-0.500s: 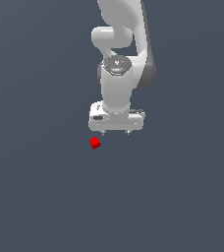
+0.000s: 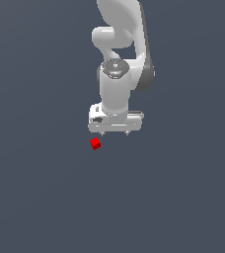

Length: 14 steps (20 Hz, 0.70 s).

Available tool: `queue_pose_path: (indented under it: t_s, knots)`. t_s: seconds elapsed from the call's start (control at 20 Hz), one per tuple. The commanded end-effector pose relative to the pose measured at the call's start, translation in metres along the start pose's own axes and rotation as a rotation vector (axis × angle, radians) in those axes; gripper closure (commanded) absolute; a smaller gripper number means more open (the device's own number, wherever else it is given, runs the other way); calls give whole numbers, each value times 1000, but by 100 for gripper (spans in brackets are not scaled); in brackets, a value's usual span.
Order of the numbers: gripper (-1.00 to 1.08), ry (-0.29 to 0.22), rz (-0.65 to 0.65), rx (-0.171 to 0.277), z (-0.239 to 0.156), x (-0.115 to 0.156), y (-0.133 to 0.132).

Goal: Pick up the red cube and move it to a goal position.

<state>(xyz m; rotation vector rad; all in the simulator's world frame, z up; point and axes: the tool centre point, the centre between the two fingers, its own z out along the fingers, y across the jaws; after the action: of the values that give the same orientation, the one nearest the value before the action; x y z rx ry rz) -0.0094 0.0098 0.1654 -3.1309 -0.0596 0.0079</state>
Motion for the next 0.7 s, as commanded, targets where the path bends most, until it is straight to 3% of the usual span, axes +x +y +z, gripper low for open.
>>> queue_pose_path:
  t_s: [0.0, 0.65]
  knots:
    - [-92, 0, -22, -1, 7, -3, 4]
    - [-92, 1, -242, -5, 73, -30, 47]
